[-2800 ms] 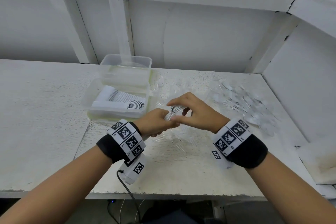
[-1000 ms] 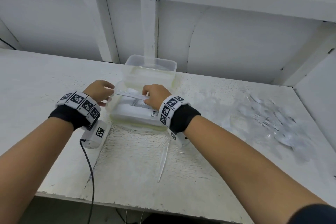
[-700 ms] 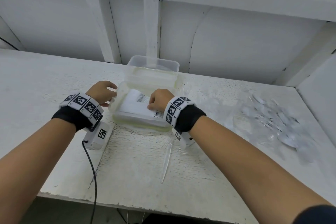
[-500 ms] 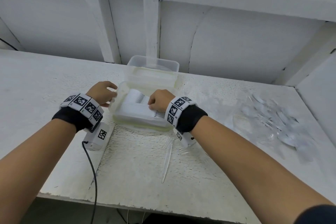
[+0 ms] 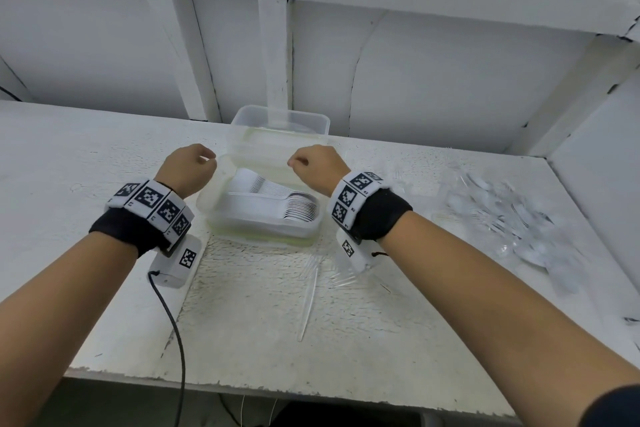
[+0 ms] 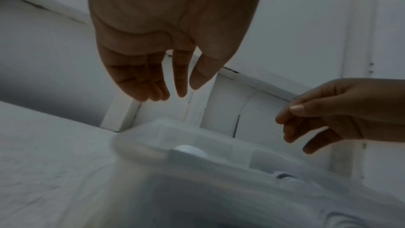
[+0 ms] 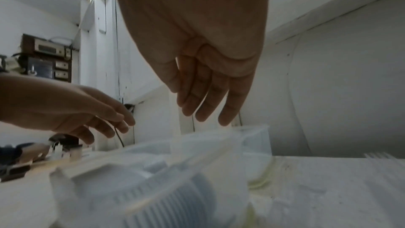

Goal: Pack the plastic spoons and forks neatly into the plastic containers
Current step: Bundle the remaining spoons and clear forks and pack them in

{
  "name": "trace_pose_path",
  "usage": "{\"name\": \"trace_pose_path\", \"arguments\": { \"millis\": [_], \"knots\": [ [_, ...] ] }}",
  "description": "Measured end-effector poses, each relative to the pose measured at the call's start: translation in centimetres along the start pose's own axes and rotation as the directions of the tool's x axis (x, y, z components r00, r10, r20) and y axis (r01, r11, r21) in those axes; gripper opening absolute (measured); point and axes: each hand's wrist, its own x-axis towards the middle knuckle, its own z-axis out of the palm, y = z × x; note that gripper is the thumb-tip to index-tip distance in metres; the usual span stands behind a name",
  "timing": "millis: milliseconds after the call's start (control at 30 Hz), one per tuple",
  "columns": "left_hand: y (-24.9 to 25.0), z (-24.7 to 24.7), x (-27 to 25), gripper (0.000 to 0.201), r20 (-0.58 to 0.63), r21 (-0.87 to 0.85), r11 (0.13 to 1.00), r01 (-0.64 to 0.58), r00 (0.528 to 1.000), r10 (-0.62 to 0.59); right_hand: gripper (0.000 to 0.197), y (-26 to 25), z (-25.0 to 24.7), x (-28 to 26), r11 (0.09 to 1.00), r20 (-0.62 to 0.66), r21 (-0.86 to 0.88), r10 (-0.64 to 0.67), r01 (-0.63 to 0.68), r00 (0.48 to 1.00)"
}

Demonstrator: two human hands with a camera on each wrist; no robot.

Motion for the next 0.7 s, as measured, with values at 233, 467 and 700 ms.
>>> {"name": "trace_pose_path", "arguments": {
  "millis": [233,467,700],
  "knots": [
    [7.3,2.9,-4.5,0.022,0.004,-0.158,0.936,-0.316,0.947,0.320,0.024,5.0,-5.6,-7.1,0.994,-0.060,0.071,0.085,-0.081,0.995],
    [14.8,10.6,-9.7,0.023,0.334,-0.157,0.795,-0.586,0.726,0.601,0.023,14.0,-8.5,-15.3,0.956,-0.046,-0.007,0.293,-0.294,0.955],
    [18.9,17.9,-10.6,0.030,0.543,0.007,0.700,-0.714,0.591,0.597,0.022,18.2,-9.1,-19.6,0.921,-0.018,-0.102,0.377,-0.377,0.926]
  ]
}}
